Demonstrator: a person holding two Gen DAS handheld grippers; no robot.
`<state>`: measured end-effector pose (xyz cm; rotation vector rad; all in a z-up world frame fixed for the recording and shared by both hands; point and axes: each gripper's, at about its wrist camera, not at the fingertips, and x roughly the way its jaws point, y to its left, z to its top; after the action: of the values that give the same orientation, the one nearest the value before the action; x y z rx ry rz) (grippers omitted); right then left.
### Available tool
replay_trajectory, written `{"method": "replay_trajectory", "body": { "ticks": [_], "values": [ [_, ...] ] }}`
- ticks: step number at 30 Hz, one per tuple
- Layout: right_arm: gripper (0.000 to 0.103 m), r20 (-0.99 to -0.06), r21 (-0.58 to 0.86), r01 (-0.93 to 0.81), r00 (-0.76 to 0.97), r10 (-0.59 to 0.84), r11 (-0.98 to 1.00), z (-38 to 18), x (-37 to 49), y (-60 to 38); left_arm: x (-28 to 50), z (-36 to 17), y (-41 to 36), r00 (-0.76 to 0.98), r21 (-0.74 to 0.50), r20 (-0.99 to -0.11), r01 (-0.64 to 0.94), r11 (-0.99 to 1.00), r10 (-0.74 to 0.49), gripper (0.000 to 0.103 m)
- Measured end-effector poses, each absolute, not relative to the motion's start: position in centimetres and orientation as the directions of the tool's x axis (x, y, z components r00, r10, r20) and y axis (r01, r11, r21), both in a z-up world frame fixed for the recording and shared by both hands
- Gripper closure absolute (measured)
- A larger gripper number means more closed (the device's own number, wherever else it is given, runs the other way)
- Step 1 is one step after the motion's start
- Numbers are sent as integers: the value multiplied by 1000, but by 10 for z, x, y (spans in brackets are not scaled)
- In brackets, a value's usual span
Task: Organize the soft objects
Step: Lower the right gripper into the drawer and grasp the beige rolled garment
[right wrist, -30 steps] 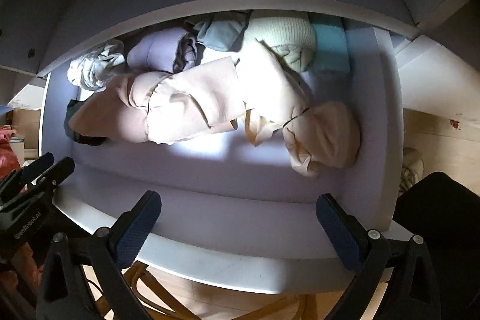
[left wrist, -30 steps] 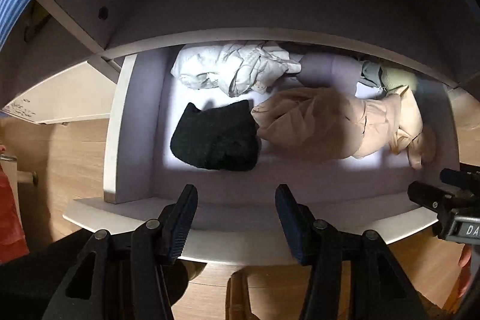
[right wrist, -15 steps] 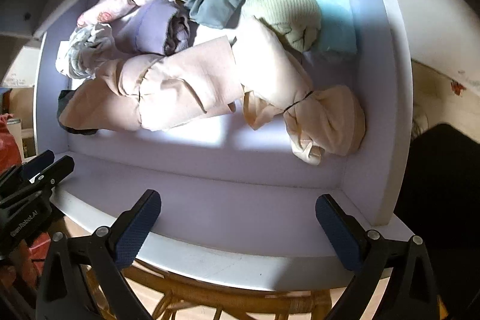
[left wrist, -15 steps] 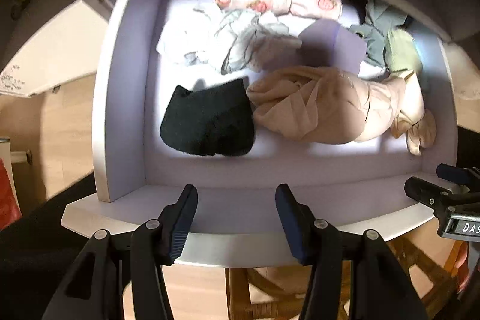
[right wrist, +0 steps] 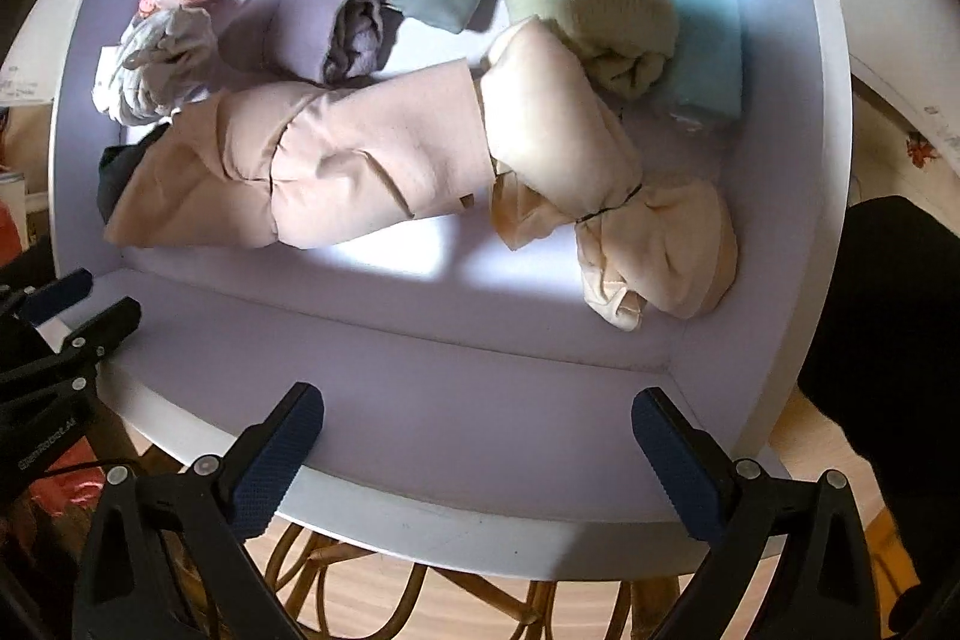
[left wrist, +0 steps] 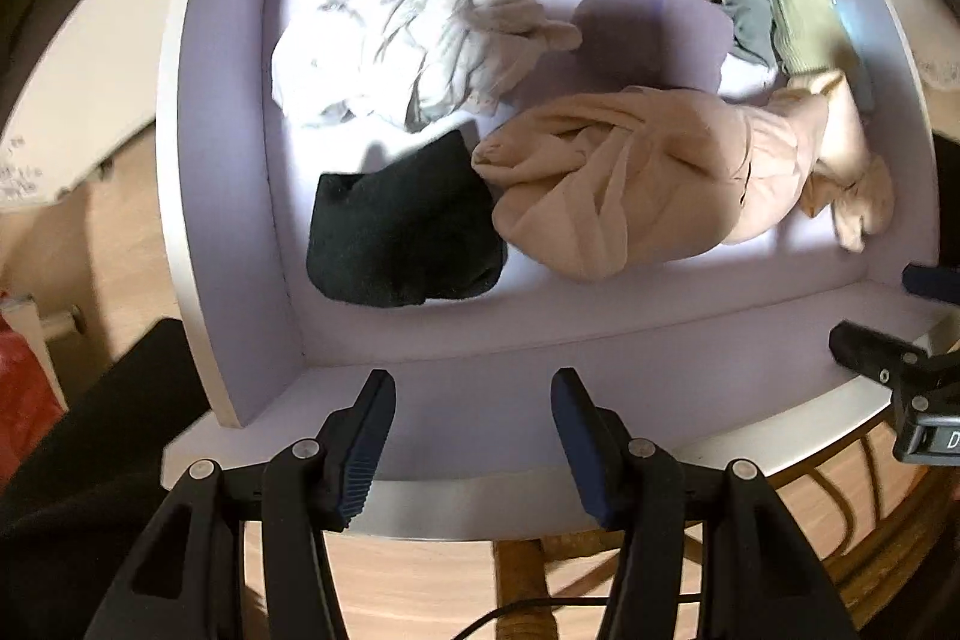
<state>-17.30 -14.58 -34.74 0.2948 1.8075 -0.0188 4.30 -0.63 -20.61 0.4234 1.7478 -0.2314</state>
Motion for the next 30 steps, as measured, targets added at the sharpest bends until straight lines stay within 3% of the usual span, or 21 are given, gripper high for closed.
{"method": "replay_trajectory", "body": {
  "ticks": [3,8,13,15,20,26,30],
  "values": [
    [0,-973,180,176,-110,202,968,-323,-146,-152,54,-188,11,-197,8,-978,314,949,74,49],
    [1,-992,30,-84,118,40,996,-282,-95,-125,74,-131,37,-25,-12,-1000,171,985,-8,49],
    [23,-992,-96,-365,117,-57,926,-294,-64,-75,80,-118,65,144,-16,-989,97,995,-30,49],
    [24,-992,-118,-418,87,-89,901,-306,-50,-65,85,-129,71,149,-11,-989,30,999,-15,49],
    [28,-992,-127,-486,65,-109,864,-321,-12,-53,88,-126,74,165,-156,-976,-52,986,-145,49],
    [34,-993,-110,-491,22,-114,864,-333,32,-47,88,-120,67,202,-126,-972,-14,992,-121,49],
    [47,-999,-48,-422,14,-47,905,-314,66,-60,90,-127,73,176,-137,-976,-52,989,-126,49]
  ]
}}
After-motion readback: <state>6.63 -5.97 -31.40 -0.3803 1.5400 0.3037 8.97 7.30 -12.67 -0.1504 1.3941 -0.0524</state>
